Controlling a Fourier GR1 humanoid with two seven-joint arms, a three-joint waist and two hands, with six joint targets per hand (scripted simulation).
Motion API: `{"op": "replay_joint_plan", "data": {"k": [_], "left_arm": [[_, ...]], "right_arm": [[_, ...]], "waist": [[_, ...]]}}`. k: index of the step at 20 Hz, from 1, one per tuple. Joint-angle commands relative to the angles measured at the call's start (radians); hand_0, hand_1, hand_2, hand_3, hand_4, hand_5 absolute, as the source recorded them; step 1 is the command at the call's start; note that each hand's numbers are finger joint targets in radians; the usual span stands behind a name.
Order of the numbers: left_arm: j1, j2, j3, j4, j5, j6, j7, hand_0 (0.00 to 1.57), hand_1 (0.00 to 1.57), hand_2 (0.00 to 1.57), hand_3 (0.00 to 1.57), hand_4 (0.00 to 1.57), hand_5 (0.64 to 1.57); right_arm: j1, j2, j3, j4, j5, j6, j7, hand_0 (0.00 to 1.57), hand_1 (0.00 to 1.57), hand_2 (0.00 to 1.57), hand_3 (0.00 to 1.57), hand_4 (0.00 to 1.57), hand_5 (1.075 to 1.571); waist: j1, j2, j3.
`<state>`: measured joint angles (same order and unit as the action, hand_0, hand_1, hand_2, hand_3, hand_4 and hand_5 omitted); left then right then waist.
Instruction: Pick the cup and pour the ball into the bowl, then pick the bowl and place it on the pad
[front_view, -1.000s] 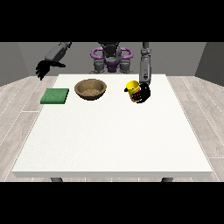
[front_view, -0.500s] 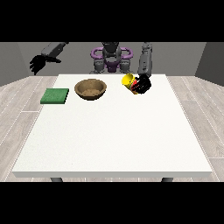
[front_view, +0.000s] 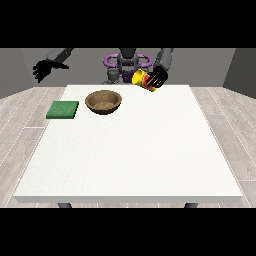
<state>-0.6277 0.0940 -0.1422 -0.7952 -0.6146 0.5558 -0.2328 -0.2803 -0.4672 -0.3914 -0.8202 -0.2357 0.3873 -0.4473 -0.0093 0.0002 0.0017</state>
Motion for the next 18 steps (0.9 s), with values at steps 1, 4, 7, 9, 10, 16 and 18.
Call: {"op": "replay_joint_plan", "data": {"k": [1,4,7,9,10,16,18], "left_arm": [[0.023,0.007,-0.023,-0.004,-0.084,0.018,0.089,1.38,1.38,1.57,1.57,1.14,1.567],[-0.021,-0.058,-0.131,-0.03,-0.228,0.018,0.227,1.37,1.37,1.57,1.57,1.11,1.566],[-0.059,-0.063,-0.173,-0.052,-0.313,-0.002,0.274,1.33,1.33,1.57,1.57,1.02,1.569],[-0.065,-0.091,-0.215,-0.047,-0.391,-0.018,0.355,1.2,1.2,1.57,1.57,0.98,1.569],[-0.017,-0.092,-0.263,-0.086,-0.377,-0.039,0.363,1.08,1.08,1.57,1.57,0.96,1.57],[-0.118,-0.094,-0.371,-0.106,-0.515,-0.072,0.549,0.56,0.56,1.57,1.56,0.91,1.57],[-0.115,-0.094,-0.432,-0.104,-0.557,-0.089,0.613,0.55,0.55,1.57,1.57,0.93,1.565]], "right_arm": [[0.042,-0.009,0.014,-0.004,0.0,0.036,0.023,0.0,0.0,0.0,0.0,0.0,1.56],[0.017,-0.025,-0.022,0.098,0.0,0.024,-0.041,0.0,0.0,0.08,0.0,0.0,1.554],[0.03,-0.017,-0.033,0.145,0.017,0.013,-0.141,0.0,0.0,0.0,0.0,0.0,1.552],[0.044,-0.023,-0.028,0.164,0.022,0.02,-0.125,0.0,0.0,0.0,0.0,0.0,1.55],[0.014,-0.076,-0.048,0.188,0.007,0.031,-0.076,0.0,0.0,0.06,0.0,0.0,1.551],[-0.089,-0.041,-0.02,0.189,0.033,-0.04,-0.077,0.0,0.0,0.0,0.0,0.0,1.537],[-0.117,-0.018,0.014,0.178,0.05,-0.051,-0.023,0.0,0.0,0.0,0.18,0.0,1.534]], "waist": [[-0.025,-0.046,-0.0014],[0.058,-0.048,-0.0004],[0.086,-0.003,0.0],[0.081,-0.041,0.0],[0.091,-0.052,-0.0005],[0.065,0.011,-0.0007],[0.034,-0.007,-0.0009]]}}
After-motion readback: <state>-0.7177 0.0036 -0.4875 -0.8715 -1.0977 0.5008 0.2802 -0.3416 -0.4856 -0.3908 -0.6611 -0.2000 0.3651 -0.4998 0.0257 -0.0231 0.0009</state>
